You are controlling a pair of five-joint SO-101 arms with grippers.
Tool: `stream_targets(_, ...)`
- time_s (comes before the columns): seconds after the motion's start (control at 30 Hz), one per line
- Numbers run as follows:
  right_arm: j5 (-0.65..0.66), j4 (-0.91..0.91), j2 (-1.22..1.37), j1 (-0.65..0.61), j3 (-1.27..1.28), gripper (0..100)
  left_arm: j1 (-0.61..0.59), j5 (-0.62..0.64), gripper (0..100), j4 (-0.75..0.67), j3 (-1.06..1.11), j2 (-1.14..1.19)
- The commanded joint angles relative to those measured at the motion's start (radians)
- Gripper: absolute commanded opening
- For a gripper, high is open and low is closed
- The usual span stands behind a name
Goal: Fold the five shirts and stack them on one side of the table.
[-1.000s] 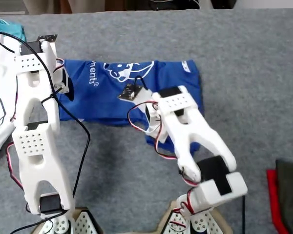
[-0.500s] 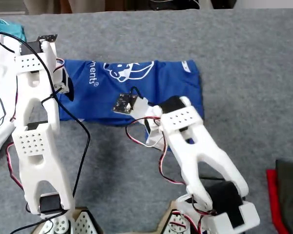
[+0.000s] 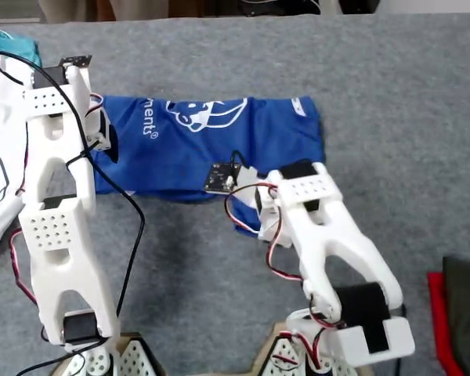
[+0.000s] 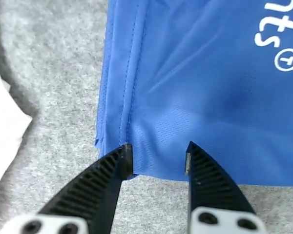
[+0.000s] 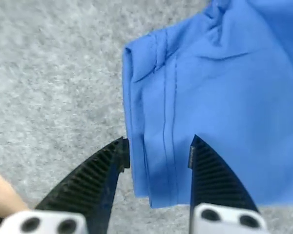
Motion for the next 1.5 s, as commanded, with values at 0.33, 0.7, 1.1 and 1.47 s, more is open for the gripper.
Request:
stream_targets(0.33, 0.034, -0.012, 0.03, -0.053, 0.051, 21.4, -0.002, 0.006, 19, 0.011, -0.008, -0.074)
stream_targets(0.7, 0.028, -0.041, 0.031, -0.061, 0.082, 21.0, 0.011, 0.006, 19, 0.011, -0.011, -0.074)
stream_targets(1.1, -0.137, -0.038, 0.203, -0.056, -0.027, 12.9, 0.005, 0.006, 19, 0.011, -0.011, -0.074)
stream_targets(1.47, -0.173, -0.017, 0.248, -0.054, -0.076, 1.6, 0.009, 0.002, 19, 0.011, -0.012, -0.074)
